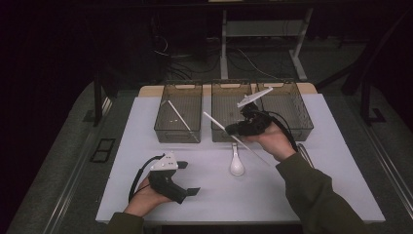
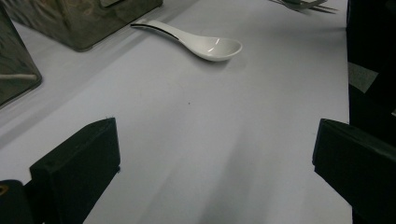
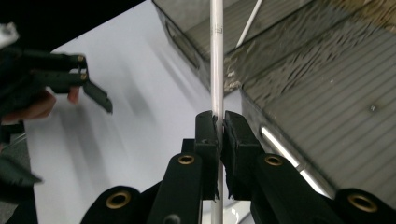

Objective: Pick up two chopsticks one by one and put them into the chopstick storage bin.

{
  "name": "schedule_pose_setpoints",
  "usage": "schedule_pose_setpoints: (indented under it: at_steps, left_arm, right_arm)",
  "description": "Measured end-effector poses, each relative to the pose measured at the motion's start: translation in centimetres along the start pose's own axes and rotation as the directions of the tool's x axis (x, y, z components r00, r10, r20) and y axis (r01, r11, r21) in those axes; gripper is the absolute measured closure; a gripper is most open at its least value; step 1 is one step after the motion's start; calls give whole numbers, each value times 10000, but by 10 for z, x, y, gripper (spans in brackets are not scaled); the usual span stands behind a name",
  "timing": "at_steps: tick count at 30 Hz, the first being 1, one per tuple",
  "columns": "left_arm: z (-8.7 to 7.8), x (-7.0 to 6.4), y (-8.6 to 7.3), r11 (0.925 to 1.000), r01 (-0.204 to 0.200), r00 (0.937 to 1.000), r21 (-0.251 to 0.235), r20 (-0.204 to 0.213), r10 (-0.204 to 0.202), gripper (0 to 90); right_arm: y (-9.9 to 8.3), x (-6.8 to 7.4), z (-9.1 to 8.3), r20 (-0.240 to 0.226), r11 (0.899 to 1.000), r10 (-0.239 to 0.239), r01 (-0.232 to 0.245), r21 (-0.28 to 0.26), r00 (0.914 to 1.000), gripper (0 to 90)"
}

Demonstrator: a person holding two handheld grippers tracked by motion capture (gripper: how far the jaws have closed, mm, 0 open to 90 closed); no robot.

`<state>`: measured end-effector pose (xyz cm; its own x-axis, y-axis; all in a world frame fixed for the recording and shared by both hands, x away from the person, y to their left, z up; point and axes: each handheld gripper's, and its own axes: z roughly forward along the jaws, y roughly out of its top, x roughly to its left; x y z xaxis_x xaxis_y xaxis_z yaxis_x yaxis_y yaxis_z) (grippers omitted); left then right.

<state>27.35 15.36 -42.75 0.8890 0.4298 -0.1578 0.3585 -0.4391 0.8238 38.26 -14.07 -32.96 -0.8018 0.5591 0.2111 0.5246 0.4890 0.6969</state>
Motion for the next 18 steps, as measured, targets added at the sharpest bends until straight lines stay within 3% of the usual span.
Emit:
schedule_pose_setpoints:
  at_steps: [18]
  left_arm:
    - [-1, 0, 2, 9998, -87, 10000, -193, 28, 88, 1]
  right_arm:
    - [81, 2, 52, 343, 9986, 422, -432, 292, 9985, 846]
